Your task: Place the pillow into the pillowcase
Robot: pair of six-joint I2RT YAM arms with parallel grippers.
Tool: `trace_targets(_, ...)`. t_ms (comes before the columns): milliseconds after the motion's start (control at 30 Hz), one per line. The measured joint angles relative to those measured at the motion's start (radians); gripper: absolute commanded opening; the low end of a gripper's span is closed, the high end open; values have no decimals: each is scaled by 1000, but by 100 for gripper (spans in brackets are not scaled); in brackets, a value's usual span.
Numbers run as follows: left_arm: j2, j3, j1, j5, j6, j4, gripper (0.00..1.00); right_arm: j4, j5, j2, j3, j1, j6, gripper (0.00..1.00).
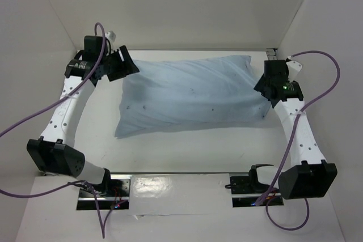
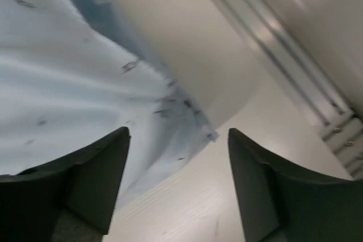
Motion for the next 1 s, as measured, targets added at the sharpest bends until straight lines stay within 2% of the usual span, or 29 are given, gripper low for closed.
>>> trace_targets(133,-14,-6,-77,-24,-2,-2,74,58,-145,-41,6,17,-49,80)
trace_targets(233,-50,-85,-133,-27,-9,29,72,117,-240,-23,2,29,-57,76)
trace_targets(300,-55,-134,-158,-28,-13,40,72,165,-292,29,-13,32,-58,71)
trace_targets(433,-6,-227,-181,-61,-37,93,71,290,-398,190,-98,48,-40,70)
trace_targets(600,95,-299,-144,-98,-62,138,70,377,-418,322,-117,163,-4,70)
trace_targets(733,109,-257,-68,-159,-59,121,70,408,-412,388,-35,276,11,78)
trace_targets(833,109,-168,-32,-202,-46,98,83,396,-392,412,34,335,22,99)
trace_targets(933,103,-55,-32,-209,-22,82,94,349,-328,375,65,352,28,100)
trace_targets(1000,87,19,-34,-210,-1,61,95,288,-248,329,85,349,34,100)
